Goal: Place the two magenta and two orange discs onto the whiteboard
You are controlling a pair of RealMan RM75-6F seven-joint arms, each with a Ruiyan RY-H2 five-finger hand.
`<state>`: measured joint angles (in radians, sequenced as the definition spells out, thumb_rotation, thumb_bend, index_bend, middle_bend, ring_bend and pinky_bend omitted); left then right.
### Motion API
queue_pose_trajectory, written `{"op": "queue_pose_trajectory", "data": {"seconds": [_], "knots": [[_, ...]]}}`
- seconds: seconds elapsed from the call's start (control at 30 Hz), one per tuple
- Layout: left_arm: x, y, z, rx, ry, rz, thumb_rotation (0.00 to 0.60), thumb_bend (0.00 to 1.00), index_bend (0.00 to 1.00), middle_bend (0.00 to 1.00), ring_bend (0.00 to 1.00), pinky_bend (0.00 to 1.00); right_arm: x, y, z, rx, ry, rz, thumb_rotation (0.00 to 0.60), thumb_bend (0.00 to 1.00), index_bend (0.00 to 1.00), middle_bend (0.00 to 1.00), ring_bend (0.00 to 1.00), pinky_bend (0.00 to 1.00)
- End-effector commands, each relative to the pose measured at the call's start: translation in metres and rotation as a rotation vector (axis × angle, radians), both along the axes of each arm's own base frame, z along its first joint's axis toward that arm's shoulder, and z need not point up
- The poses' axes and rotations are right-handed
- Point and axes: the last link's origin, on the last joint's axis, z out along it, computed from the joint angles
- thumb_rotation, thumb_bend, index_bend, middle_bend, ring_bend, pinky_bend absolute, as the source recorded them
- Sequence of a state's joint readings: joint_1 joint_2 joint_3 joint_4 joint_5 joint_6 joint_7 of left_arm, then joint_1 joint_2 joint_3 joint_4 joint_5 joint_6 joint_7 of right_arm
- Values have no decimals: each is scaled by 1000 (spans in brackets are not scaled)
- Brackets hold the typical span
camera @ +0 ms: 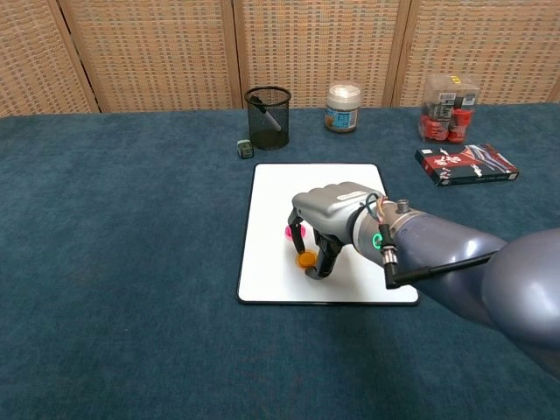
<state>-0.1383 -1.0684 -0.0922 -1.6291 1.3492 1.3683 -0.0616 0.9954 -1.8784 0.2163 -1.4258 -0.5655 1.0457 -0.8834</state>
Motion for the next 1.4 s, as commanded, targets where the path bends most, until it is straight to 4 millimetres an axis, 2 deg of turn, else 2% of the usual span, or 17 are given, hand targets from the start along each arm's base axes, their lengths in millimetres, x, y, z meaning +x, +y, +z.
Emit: {"op": "queue_pose_trajectory", "data": {"seconds": [0.03, 0.6, 0.9, 1.03, 1.17, 1.27, 1.4], "knots": [[0, 0, 0, 0, -1, 0, 600, 0, 0, 0, 0, 0, 1, -1, 0, -5, -3, -1, 600, 388, 519, 943, 983, 1000], [0, -1, 2, 3, -7, -2, 600, 0, 0, 0, 0, 0, 9, -1, -2, -13, -5, 4, 600, 388, 510, 943, 983, 1000], [-1, 0, 4, 7, -12, -2, 600, 0, 0, 0, 0, 0, 10, 0, -1, -6, -5, 1, 600, 363, 244, 943, 983, 1000], [0, -1, 4, 10, -13, -3, 600, 0, 0, 0, 0, 0, 17, 2, 4, -11, -28, 20, 600, 364, 205, 943, 983, 1000], [-1, -1, 5, 10, -15, -3, 600, 0, 0, 0, 0, 0, 24, 6, 21, -23, -73, 50, 600, 363, 205, 943, 983, 1000], [0, -1, 5, 12, -19, -6, 600, 0, 0, 0, 0, 0, 26, 11, 48, -48, -127, 80, 600, 363, 205, 943, 983, 1000], [2, -3, 6, 13, -22, -17, 600, 0, 0, 0, 0, 0, 9, 21, 98, -111, -183, 129, 600, 363, 205, 934, 983, 1000]]}}
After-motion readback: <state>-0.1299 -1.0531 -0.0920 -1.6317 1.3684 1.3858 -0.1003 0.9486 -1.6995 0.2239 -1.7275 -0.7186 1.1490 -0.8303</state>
